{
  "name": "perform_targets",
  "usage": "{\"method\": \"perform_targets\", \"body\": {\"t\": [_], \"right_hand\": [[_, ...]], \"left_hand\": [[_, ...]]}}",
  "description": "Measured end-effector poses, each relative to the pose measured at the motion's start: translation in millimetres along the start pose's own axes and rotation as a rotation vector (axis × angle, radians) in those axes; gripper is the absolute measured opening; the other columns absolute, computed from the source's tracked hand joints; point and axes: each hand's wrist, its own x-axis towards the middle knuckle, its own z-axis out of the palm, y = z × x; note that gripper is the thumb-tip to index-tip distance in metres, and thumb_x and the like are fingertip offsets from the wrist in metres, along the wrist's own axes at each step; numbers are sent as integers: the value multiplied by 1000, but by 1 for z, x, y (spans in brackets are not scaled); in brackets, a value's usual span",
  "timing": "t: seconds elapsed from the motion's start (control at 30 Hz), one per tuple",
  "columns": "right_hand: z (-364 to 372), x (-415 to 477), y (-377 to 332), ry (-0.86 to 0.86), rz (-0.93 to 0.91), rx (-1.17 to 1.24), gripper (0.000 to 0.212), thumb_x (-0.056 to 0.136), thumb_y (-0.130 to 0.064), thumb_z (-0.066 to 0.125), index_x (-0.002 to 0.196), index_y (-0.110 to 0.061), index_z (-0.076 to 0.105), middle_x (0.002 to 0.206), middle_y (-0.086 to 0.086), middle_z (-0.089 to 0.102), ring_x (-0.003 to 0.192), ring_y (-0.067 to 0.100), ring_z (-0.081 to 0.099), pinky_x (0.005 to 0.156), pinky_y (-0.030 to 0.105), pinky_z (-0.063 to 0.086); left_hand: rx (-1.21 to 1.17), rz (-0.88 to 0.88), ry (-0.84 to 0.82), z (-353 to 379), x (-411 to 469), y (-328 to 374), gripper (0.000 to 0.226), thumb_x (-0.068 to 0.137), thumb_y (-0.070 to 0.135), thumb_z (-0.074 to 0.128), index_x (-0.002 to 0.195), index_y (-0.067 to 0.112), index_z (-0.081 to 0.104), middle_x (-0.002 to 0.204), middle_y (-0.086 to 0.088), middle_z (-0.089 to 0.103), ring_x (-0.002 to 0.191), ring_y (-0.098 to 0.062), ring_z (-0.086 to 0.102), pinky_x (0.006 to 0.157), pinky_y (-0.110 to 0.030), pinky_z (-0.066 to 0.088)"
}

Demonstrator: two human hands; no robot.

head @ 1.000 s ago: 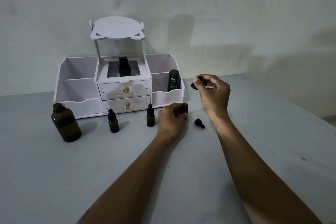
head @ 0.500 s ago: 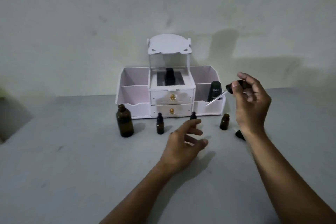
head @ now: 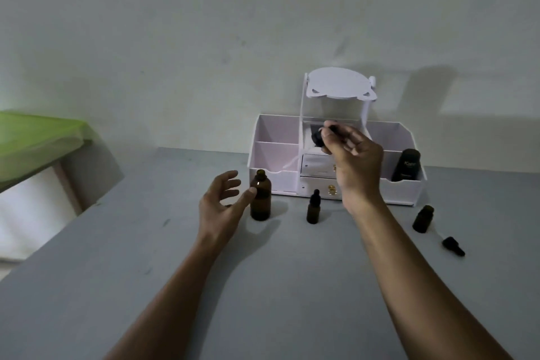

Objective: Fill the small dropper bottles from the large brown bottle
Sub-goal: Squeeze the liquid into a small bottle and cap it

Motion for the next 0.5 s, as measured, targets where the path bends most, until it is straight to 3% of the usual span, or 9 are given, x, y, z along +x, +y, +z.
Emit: {"method": "perform_targets", "body": {"t": [0.1, 0.17, 0.33, 0.4, 0.5], "right_hand": [[21, 1, 11, -41, 14, -4, 13, 88, -6, 73, 95, -17, 74, 81, -13, 75, 84, 6, 71, 84, 28, 59], [29, 1, 17, -40, 29, 17, 13, 87, -5, 73, 93, -16, 75, 82, -10, 75, 84, 8, 71, 83, 28, 59], [35, 0, 30, -45, 36, 3, 12, 88, -4, 73, 99, -6, 74, 86, 1, 74, 84, 9, 72, 82, 27, 60], [36, 0, 33, -55, 40, -29, 11, 88, -6, 73, 97, -11, 75, 87, 0, 74, 85, 11, 72, 86, 33, 61], [39, 1, 32, -80, 18, -70, 14, 87, -8, 74, 91, -21, 75, 87, -2, 75, 86, 11, 73, 90, 38, 60]], "left_hand": [[-17, -48, -97, 3, 11, -14, 79, 64, 53, 79, 135, 25, 58, 121, 4, 69, 109, -8, 67, 92, -30, 55], [-35, -56, -154, 7, 16, -21, 83, 60, 52, 80, 136, 24, 58, 122, 1, 70, 113, -10, 67, 98, -34, 55], [-57, -21, -207, 9, 22, -29, 81, 57, 46, 80, 132, 18, 62, 115, -1, 73, 109, -12, 70, 94, -30, 56], [-62, -9, -209, 9, 24, -30, 79, 59, 41, 81, 131, 14, 63, 113, -2, 74, 107, -13, 70, 92, -29, 57], [-65, -9, -216, 10, 24, -31, 59, 68, 24, 82, 124, 14, 68, 109, -3, 76, 103, -14, 72, 90, -29, 57]]}}
